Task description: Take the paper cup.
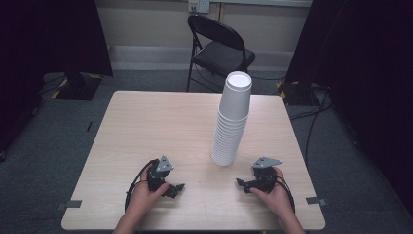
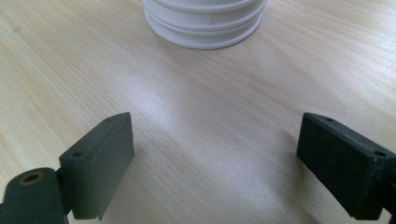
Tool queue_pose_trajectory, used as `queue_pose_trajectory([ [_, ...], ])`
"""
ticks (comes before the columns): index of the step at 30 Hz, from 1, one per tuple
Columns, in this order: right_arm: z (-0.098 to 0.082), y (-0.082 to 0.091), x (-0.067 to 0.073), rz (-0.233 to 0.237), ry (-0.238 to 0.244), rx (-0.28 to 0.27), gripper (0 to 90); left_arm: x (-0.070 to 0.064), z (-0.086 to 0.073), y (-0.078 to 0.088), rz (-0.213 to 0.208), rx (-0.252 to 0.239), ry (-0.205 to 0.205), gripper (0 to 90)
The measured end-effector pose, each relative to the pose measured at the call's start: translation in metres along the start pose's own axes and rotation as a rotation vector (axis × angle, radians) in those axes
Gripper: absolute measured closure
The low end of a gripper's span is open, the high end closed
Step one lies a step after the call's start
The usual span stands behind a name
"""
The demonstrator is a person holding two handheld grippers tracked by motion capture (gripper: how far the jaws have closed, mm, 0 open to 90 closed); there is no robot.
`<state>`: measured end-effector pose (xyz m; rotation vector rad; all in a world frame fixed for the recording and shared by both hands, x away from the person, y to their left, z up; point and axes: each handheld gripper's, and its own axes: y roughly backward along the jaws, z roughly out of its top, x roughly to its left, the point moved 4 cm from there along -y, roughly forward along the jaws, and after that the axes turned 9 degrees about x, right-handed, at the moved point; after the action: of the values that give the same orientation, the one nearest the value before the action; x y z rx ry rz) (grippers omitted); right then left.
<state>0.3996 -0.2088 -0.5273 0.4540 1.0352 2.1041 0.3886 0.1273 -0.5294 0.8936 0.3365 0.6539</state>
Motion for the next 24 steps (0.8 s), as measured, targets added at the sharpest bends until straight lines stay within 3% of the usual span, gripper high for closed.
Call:
queue_pose_trajectory([
  [7,0.0,0.0,0.0,0.006,-0.008,-0.003,12.2,0.0,0.0,0.0,0.0,0.0,0.0,0.0],
  [11,0.002,0.003,0.002,0.012,-0.01,0.022,17.1,0.0,0.0,0.0,0.0,0.0,0.0,0.0],
  [13,0.004,0.005,0.004,0.034,-0.013,0.029,18.4,0.0,0.0,0.0,0.0,0.0,0.0,0.0],
  [21,0.026,0.036,0.006,0.085,-0.013,0.042,18.4,-0.003,0.007,-0.004,-0.006,-0.012,0.004,1.4],
  [24,0.035,0.047,0.004,0.1,0.003,0.053,18.4,-0.007,0.016,-0.006,-0.016,-0.031,-0.009,15.4],
])
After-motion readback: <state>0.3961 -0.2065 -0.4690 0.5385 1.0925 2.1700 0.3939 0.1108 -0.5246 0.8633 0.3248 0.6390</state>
